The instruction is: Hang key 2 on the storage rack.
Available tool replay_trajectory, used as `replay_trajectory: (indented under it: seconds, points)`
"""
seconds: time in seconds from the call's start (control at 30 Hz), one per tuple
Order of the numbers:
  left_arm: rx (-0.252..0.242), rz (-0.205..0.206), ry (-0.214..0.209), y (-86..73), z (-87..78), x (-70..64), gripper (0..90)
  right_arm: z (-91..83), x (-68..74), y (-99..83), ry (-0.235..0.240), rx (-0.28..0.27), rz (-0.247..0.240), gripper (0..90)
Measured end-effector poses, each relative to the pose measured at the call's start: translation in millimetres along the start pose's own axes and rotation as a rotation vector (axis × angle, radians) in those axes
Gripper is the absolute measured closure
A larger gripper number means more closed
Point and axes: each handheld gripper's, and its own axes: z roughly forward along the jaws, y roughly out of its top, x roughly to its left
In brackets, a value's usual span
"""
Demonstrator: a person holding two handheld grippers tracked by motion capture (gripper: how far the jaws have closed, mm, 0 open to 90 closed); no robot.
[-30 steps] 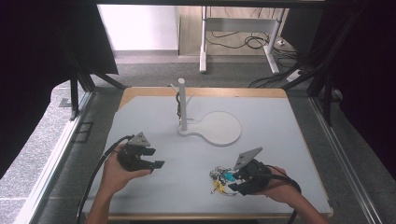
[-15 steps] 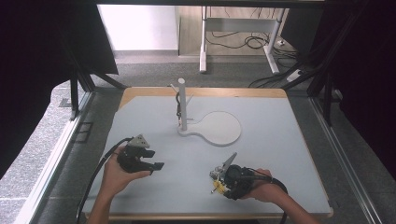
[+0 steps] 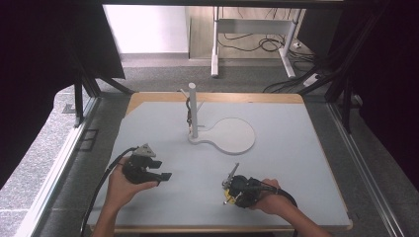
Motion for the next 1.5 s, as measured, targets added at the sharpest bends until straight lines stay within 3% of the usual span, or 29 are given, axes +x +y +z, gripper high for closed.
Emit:
replay_trajectory:
  seconds: [0.07,0.17,0.27,0.37,0.4,0.5,0.7,0.97,1.13,1.5]
  points:
    - [0.000,0.005,-0.001,-0.5,-1.7,-0.3,38.1,-2.3,-1.4,3.6,0.028,0.028,0.017,87.3]
    - [-0.009,0.003,0.004,-1.6,-3.3,0.2,38.1,-6.7,-3.5,4.6,0.047,0.021,0.030,87.3]
    - [-0.014,-0.004,0.002,-3.0,-4.9,1.7,38.1,-19.0,-9.7,4.7,0.087,-0.012,0.067,87.4]
    - [-0.020,-0.017,0.001,-4.7,-5.6,3.7,38.2,-38.1,-21.1,2.7,0.174,-0.077,0.106,87.7]
    - [-0.019,-0.018,0.001,-5.2,-5.9,4.5,38.2,-38.1,-21.1,2.7,0.174,-0.077,0.106,87.7]
    - [-0.017,-0.023,0.015,-5.9,-5.7,5.0,38.2,-58.9,-35.6,-1.6,0.206,-0.150,0.165,88.0]
    - [-0.009,-0.025,0.018,-6.9,-5.1,6.3,38.2,-77.4,-48.8,-5.6,0.241,-0.179,0.194,88.3]
    - [-0.012,-0.031,0.014,-9.3,-3.8,8.2,38.2,-107.1,-64.4,4.4,0.226,-0.153,0.185,88.4]
    - [-0.018,-0.038,0.014,-10.2,-4.6,9.1,38.2,-118.1,-74.1,11.3,0.213,-0.105,0.183,88.4]
    - [-0.014,-0.036,0.009,-10.3,-3.0,8.7,38.2,-143.1,-91.5,23.3,0.175,-0.079,0.185,88.4]
